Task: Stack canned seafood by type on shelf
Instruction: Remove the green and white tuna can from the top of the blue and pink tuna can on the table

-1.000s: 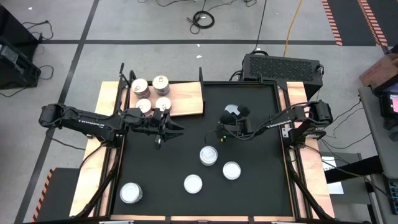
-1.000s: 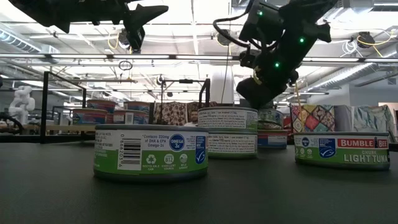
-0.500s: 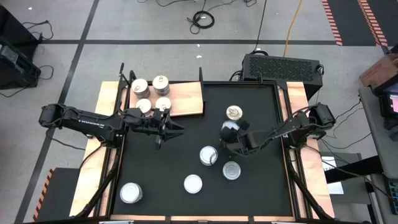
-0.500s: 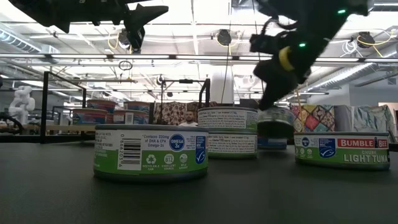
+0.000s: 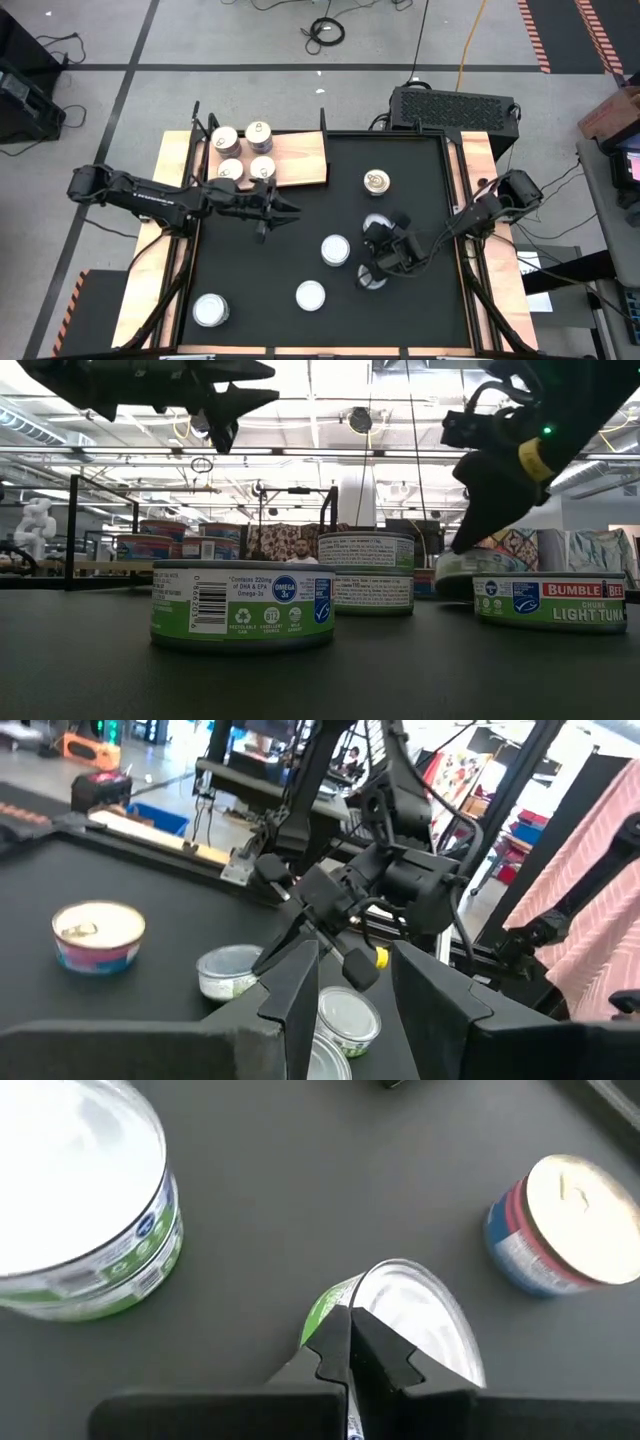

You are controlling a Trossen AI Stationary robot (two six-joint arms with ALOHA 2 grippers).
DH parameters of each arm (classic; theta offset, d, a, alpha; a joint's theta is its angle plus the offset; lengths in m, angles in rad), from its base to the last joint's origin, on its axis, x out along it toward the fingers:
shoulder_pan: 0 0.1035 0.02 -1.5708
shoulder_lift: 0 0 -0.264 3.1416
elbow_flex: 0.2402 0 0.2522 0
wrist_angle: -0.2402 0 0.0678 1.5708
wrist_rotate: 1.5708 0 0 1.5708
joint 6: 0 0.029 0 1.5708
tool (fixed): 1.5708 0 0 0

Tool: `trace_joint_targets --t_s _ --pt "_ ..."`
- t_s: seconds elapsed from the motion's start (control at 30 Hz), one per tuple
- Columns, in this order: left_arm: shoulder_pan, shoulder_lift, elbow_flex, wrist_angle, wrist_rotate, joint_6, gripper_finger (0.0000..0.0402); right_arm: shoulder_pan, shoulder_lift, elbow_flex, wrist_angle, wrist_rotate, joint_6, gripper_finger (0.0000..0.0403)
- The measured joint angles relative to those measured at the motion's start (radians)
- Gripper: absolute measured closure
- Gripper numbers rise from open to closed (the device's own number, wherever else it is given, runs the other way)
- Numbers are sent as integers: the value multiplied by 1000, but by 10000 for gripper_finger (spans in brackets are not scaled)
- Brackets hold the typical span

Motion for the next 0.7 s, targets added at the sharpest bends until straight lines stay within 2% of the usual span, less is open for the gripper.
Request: trace_joint_targets --t_s 0.23,0.4,0.7 --pt "-20 60 0 72 -1 -98 272 37 0 -6 -1 -88 35 403" --pt "-61 99 38 60 -6 -103 272 54 0 -6 0 -88 87 403" --pt "-91 252 263 -120 -53 -47 272 49 0 -6 -1 -83 100 403"
